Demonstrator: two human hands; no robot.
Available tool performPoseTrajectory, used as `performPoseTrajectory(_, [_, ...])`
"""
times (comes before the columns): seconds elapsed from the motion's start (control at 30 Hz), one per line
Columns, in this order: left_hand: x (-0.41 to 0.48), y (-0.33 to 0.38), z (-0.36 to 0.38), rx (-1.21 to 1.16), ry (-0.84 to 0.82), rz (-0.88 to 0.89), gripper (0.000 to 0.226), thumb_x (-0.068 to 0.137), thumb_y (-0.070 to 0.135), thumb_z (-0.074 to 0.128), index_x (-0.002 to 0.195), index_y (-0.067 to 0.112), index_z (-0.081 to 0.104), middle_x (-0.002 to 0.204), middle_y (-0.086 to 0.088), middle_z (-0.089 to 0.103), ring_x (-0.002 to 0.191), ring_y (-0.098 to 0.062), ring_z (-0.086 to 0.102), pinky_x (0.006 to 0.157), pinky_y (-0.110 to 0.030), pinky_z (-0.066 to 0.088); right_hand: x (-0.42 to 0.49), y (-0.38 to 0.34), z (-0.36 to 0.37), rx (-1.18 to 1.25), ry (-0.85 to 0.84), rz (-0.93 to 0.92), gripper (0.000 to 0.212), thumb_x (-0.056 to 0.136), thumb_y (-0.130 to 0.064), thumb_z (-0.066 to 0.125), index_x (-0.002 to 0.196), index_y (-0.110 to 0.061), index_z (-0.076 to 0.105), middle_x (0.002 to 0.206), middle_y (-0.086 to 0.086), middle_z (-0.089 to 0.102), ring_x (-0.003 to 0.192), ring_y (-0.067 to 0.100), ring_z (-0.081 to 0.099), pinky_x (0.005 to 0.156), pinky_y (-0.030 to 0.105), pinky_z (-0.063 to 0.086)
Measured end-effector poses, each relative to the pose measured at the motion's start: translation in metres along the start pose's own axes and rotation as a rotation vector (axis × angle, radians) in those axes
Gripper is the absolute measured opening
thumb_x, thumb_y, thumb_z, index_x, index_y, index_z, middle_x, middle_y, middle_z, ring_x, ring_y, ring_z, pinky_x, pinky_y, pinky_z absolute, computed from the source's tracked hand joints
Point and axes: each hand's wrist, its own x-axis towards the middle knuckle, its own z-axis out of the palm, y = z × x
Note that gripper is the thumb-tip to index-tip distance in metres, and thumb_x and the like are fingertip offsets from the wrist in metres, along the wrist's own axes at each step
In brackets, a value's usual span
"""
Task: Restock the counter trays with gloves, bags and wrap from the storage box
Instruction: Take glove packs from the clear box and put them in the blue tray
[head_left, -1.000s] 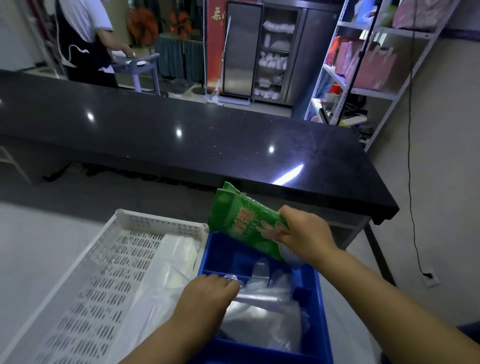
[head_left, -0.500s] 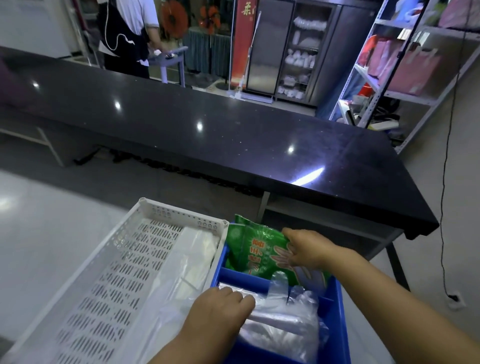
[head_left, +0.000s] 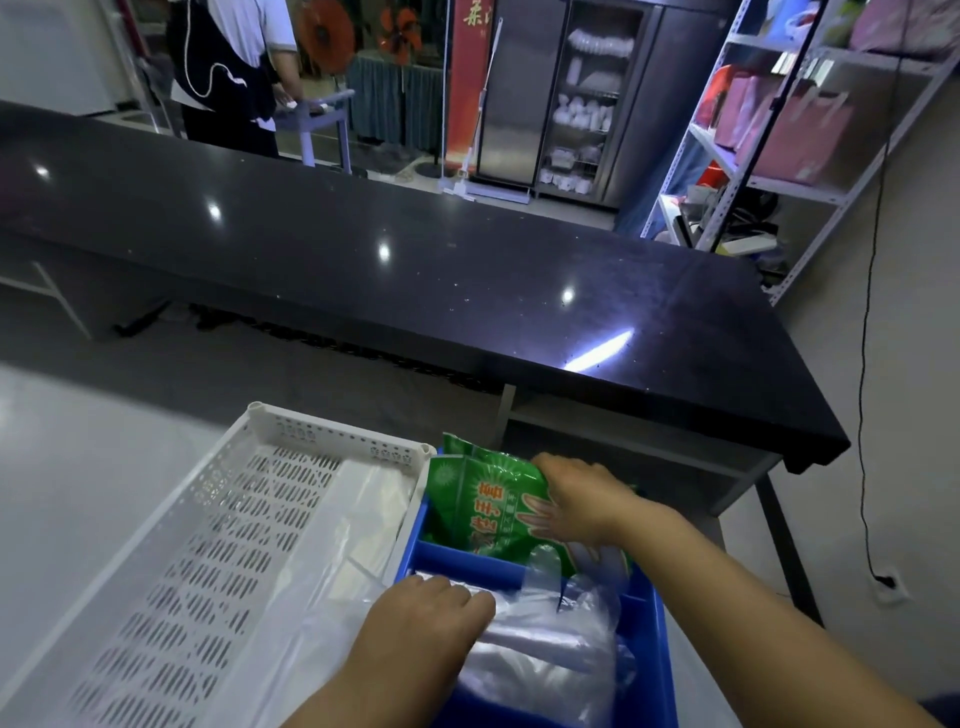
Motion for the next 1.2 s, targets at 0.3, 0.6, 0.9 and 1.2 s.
performPoseTrajectory(0.3, [0.001,0.0,0.006,-0.001,-0.041,-0.002,0.04,0.02,0.015,0.079,0.05,0.022,0.053,0.041,0.005,0.05,0.037,-0.015,0.048,0.037,-0.016,0.035,-0.019,0.0,0.034,-0.308,0.445,-0.064,0.068,0.076,-0.022,0.073,0.136,-0.023,0.042,0.136,0.005,0.05,0.117,0.027,0.047,0.093,0.041,0.042])
performPoseTrajectory(0.6, [0.014,0.003,-0.001,-0.031,-0.077,-0.011,0.041,0.023,0.019,0.081,0.058,0.025,0.059,0.044,0.006,0.053,0.039,-0.014,0.051,0.037,-0.019,0.031,-0.048,-0.008,0.008,0.112,0.392,-0.14,0.055,0.087,-0.043,0.057,0.138,-0.035,0.038,0.146,-0.004,0.036,0.132,0.017,0.032,0.105,0.034,0.03])
performPoseTrajectory(0.9, [0.076,0.001,-0.021,-0.08,0.044,-0.096,0.035,0.037,0.013,0.083,0.056,0.018,0.054,0.043,0.002,0.054,0.037,-0.018,0.049,0.037,-0.019,0.022,-0.092,-0.012,0.008,-0.052,0.64,-0.218,0.019,0.072,-0.012,0.074,0.088,-0.021,0.071,0.078,-0.001,0.073,0.071,0.018,0.067,0.069,0.042,0.056])
performPoseTrajectory(1.2, [0.078,-0.028,0.017,0.032,-0.041,-0.068,0.041,0.034,0.022,0.087,0.068,0.018,0.063,0.064,0.001,0.065,0.059,-0.021,0.061,0.057,-0.024,0.048,-0.076,0.008,0.044,-0.096,0.966,-0.045,0.009,0.072,-0.022,0.074,0.069,-0.017,0.068,0.066,0.0,0.068,0.067,0.023,0.062,0.066,0.033,0.044])
